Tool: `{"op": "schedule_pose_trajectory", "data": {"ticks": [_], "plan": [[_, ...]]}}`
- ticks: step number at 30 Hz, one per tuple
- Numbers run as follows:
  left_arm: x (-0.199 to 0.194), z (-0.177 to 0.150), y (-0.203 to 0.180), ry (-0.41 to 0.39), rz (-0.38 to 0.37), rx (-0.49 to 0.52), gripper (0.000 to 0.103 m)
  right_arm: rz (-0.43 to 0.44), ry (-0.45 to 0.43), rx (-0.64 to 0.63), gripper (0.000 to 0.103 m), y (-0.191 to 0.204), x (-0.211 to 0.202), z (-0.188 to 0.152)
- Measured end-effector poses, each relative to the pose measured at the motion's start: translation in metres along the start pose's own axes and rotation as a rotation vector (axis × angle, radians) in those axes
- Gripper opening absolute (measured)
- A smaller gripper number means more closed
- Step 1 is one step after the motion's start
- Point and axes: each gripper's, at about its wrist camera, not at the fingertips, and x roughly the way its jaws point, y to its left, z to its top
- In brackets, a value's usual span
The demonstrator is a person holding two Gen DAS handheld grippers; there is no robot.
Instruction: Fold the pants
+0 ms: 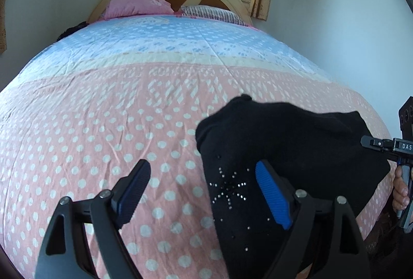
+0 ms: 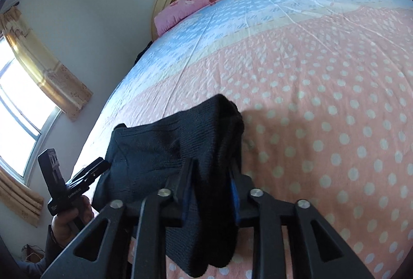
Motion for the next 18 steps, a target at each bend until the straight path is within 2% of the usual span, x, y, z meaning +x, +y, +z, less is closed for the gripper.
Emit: {"op": "schedule_pose_trajectory", "data": {"ticks": [2,6,10,13,18], "plan": [[-0.003,0.009,0.002,-0.023,0.008,0.006,0.087,-0.037,-0.049,-0.012,0.036,0.002,-0.013,0.003],[0.006,0.021,-0.002,-0.024,0.083,0.067,0.087,-0.014,-0.105,-0.066,0.036,0.015,-0.03,0.002],[0.025,0.019,-0.007,0.024,0.112,0.097,0.089,0.02,-0.045,-0.142,0.036,0.03,-0.016,-0.006],[0.036,0.015,-0.006,0.063,0.139,0.103,0.097,-0.054,0.028,-0.154,0.034,0.023,0.005,-0.013],[0.033,0.014,-0.003,0.063,0.127,0.089,0.098,-0.045,0.001,-0.173,0.034,0.022,0.001,-0.013]]}}
